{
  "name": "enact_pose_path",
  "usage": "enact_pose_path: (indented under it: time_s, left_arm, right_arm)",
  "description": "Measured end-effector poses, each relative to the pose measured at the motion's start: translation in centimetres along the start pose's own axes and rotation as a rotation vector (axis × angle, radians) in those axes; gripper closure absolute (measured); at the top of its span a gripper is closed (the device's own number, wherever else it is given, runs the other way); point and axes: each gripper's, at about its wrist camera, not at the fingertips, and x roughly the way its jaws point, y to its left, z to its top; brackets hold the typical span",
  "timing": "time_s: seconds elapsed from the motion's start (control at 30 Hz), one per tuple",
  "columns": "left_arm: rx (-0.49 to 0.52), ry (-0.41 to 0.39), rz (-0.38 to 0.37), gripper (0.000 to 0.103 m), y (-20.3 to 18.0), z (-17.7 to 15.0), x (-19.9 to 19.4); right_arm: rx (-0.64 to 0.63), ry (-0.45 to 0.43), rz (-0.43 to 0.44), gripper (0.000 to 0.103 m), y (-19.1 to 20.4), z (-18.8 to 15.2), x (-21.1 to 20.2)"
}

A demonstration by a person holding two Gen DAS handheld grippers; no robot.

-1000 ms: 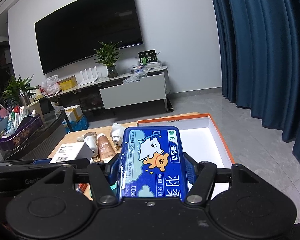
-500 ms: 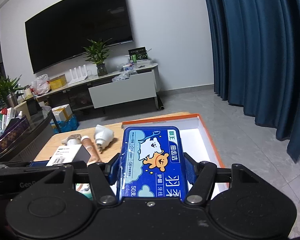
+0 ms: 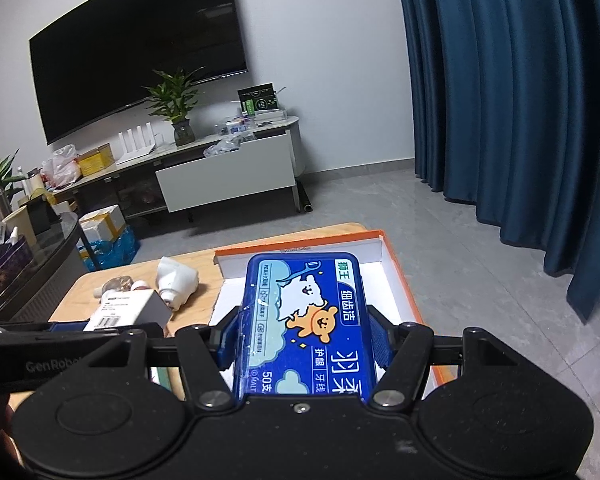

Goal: Organize rigid objects
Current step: 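Carry the blue tin with the right gripper while the left carries the white box to the orange-rimmed box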

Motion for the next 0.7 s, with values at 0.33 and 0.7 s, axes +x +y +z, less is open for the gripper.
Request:
enact_pose_path:
  time_s: [0.33, 0.7]
  left_arm:
    - [0.036, 0.014, -0.008, 0.043, -1.3, 2.2, 1.8]
    - [-0.027, 0.032, -0.014, 0.043, -1.6, 3.1, 3.5]
  right_arm:
    - [0.027, 0.019, -0.020, 0.028, -1.4, 1.7, 1.6]
    - [-0.049, 0.066, -0.032, 0.028, -2.8, 3.4, 3.3]
